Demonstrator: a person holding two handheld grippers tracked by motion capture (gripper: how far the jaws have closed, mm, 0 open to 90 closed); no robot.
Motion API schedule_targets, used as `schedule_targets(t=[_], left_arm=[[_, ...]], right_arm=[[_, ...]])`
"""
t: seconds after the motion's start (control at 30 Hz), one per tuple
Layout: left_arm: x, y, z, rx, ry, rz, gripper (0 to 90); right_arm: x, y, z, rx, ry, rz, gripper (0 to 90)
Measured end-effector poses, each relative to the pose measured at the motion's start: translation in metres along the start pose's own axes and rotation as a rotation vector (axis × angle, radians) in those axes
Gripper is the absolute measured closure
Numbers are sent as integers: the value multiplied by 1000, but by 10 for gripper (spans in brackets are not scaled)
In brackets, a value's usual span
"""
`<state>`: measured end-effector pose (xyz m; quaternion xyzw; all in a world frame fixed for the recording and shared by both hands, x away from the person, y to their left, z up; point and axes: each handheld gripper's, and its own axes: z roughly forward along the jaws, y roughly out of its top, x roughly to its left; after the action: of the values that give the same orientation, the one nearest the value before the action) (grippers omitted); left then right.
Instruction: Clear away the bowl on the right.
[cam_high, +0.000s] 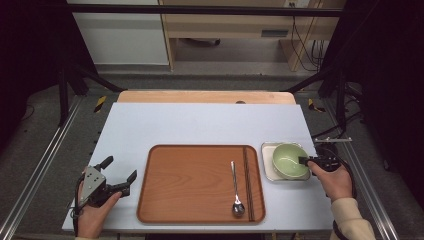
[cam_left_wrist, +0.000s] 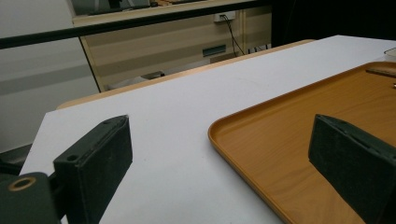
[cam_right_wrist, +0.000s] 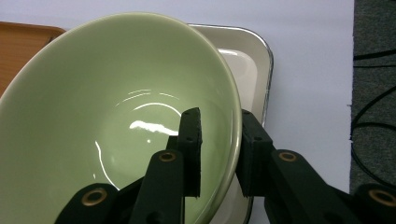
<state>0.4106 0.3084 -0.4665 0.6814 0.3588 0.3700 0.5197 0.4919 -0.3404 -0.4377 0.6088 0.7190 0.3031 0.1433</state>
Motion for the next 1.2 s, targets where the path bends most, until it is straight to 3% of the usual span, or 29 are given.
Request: schedule_targets(t=[0.37, 0.53, 0.83, 1.0, 1.2], left_arm=[[0, 0, 0, -2, 3, -2, 62], [1, 0, 0, -1, 6, -3, 62], [0, 0, 0, -3, 3, -3, 62], [0, 0, 0, -5, 5, 1, 62], [4, 0, -3, -13, 14, -9, 62]], right_arm=[[0, 6, 2, 15, -19, 34, 839], [5, 8, 0, 12, -31, 15, 843], [15, 14, -14, -31, 26, 3, 840], [40, 27, -26, -67, 61, -59, 841], [88, 37, -24, -50, 147, -151, 841]])
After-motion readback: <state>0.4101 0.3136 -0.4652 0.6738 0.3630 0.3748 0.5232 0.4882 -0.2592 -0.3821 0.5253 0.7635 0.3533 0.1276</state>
